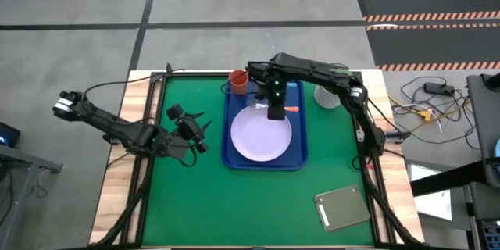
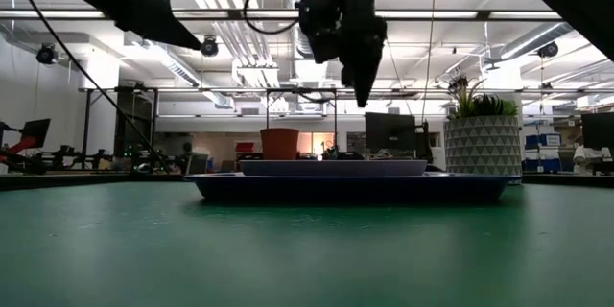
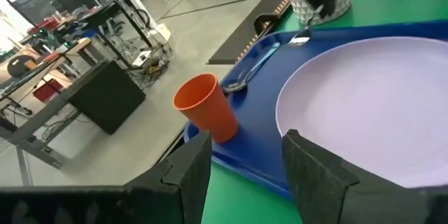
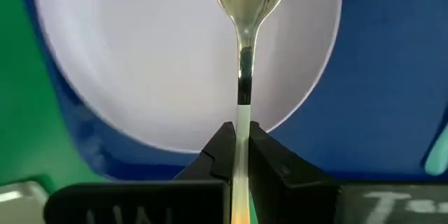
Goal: Pick and place plate/cup/fork/spoon on tray
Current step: Put the orange fork on the blue tray to the left of the blue spoon
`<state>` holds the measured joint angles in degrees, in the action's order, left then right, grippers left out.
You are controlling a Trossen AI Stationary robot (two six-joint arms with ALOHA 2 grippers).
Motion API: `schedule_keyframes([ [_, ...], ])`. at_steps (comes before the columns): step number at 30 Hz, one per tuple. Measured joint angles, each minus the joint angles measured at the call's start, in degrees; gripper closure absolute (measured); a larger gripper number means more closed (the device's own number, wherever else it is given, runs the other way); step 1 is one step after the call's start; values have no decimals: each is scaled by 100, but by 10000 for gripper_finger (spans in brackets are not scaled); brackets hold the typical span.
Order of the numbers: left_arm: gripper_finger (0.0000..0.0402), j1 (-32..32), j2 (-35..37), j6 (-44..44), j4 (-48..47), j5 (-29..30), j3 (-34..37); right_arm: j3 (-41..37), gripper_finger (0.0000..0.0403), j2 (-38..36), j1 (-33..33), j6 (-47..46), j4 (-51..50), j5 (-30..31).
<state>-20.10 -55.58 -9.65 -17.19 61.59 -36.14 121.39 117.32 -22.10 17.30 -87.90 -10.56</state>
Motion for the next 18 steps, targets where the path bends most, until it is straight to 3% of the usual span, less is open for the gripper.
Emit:
schedule_keyframes([
  [10,246,22,-37,416,19,510,0,-569,390,2,-602,591,1056,11],
  [18,246,22,-37,402,17,519,0,-1174,390,2,-942,1151,1713,69],
])
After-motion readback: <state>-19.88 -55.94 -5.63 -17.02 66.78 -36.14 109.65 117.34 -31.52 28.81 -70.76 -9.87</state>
